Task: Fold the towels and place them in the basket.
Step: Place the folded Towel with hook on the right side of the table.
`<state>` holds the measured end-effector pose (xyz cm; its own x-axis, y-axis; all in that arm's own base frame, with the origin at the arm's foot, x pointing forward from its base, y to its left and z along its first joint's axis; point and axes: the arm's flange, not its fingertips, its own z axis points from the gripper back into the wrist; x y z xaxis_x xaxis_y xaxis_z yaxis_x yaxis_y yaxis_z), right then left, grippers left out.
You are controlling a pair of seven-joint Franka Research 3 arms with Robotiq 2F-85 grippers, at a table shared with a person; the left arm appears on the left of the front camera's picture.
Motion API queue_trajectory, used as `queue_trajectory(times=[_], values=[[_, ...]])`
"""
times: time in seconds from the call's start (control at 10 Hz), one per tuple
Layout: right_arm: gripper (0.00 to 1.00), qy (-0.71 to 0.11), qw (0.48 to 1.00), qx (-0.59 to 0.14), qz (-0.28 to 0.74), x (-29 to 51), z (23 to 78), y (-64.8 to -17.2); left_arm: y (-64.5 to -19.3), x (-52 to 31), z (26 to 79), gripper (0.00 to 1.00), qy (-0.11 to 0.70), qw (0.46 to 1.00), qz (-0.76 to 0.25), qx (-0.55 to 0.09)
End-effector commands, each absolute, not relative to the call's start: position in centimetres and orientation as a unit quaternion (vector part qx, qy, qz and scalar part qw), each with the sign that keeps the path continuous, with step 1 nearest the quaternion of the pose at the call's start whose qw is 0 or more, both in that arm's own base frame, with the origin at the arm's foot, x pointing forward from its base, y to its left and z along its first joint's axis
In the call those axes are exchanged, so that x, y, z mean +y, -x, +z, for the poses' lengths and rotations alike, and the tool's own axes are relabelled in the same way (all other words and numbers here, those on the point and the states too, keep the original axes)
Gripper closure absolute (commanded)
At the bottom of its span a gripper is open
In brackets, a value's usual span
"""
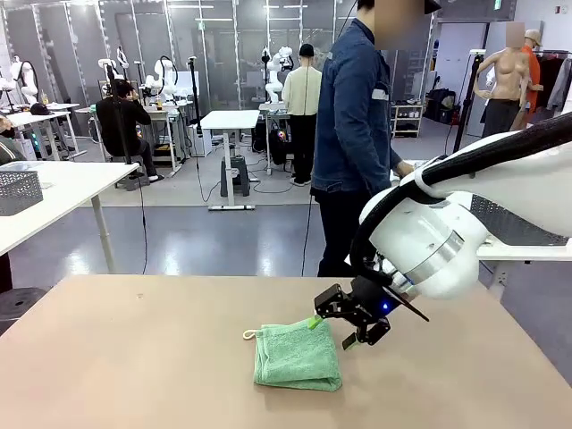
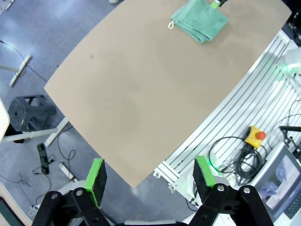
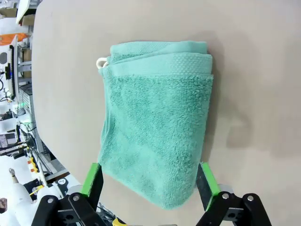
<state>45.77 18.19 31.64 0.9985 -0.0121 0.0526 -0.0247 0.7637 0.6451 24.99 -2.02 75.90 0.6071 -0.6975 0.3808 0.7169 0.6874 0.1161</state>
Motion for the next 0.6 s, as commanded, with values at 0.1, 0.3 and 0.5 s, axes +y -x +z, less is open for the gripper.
queue_trajectory(times=[0.1, 0.3, 0.5], values=[[0.00, -0.367, 0.930, -0.030, -0.004, 18.3, 28.9, -46.8, -24.9, -2.1, 75.9, 0.07, 0.024, 0.896, -0.394, -0.202], [0.00, -0.372, 0.928, -0.022, -0.011, 18.9, 27.8, -47.2, -24.9, -2.1, 75.9, 0.07, 0.024, 0.896, -0.394, -0.202], [0.00, -0.372, 0.928, -0.012, -0.018, 19.6, 27.0, -47.5, -24.9, -2.1, 75.9, 0.07, 0.024, 0.896, -0.394, -0.202]])
